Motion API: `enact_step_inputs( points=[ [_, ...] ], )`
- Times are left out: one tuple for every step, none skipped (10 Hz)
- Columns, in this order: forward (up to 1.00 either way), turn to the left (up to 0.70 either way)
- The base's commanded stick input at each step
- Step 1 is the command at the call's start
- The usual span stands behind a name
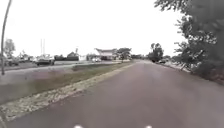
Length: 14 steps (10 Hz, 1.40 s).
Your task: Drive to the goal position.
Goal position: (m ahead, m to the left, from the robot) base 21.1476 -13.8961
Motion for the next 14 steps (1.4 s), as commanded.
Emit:
enact_step_inputs(
  points=[
    [0.7, 0.0],
    [0.7, 0.0],
    [0.7, 0.0],
    [0.7, -0.02],
    [0.7, -0.1],
    [0.7, -0.17],
    [0.7, -0.24],
    [0.7, -0.32],
    [0.7, -0.35],
    [0.7, -0.35],
    [0.7, -0.35],
    [0.7, -0.35],
    [0.7, -0.35],
    [0.7, -0.35]
  ],
)
